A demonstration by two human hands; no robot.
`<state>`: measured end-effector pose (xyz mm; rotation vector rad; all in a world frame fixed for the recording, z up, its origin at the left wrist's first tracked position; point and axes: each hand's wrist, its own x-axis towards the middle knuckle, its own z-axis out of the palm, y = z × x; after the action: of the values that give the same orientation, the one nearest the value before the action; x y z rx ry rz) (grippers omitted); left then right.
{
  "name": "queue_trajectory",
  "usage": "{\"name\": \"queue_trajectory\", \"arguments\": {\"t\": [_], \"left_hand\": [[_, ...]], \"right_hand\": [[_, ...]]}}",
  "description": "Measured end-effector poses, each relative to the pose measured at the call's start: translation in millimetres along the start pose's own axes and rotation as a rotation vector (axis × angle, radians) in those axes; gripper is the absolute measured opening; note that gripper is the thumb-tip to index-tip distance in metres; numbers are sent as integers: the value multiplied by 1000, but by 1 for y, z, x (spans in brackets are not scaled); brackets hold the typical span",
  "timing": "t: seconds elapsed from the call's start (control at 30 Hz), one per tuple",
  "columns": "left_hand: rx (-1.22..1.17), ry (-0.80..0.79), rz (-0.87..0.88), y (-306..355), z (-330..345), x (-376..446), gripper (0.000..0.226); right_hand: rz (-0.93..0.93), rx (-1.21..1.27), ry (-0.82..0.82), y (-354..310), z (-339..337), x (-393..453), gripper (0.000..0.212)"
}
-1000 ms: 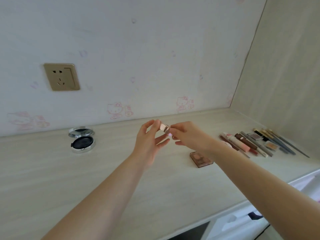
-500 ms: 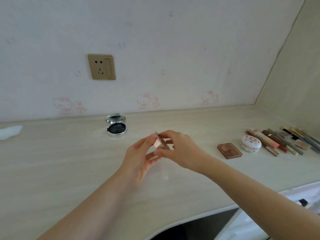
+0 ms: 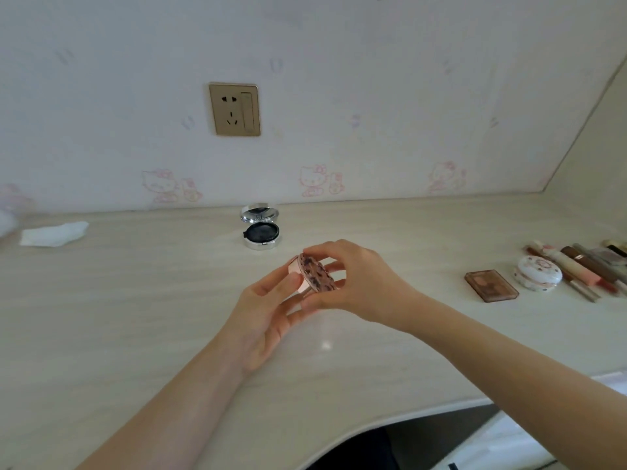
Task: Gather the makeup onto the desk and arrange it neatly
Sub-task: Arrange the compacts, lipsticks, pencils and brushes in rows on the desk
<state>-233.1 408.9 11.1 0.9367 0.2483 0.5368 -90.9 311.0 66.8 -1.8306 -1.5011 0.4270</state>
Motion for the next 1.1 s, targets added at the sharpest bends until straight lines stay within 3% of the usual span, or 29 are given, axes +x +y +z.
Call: {"name": "queue_trajectory", "arguments": {"t": [0.27, 0.47, 0.57, 0.67, 0.8, 1.0, 1.1], "left_hand": [[-24, -21, 28, 0, -5, 0, 49], [-6, -80, 8, 0, -3, -4, 44], [7, -89, -12, 1, -1, -5, 52], [-9, -109, -31, 1, 1, -6, 59], [-28, -96, -32, -1, -1, -5, 41], [-112, -81, -30, -3, -5, -1, 35], [-125, -48, -33, -4, -5, 0, 33]], "right_hand": [[30, 82, -84, -2, -6, 6, 69], [44, 147, -213, 1, -29, 9, 51], [36, 217, -265, 4, -43, 8, 36], [38, 226, -223, 9, -52, 8, 26], [82, 329, -143, 19, -49, 10, 20], [69, 483, -123, 27, -37, 18, 27], [58, 414, -69, 27, -32, 23, 27]]}}
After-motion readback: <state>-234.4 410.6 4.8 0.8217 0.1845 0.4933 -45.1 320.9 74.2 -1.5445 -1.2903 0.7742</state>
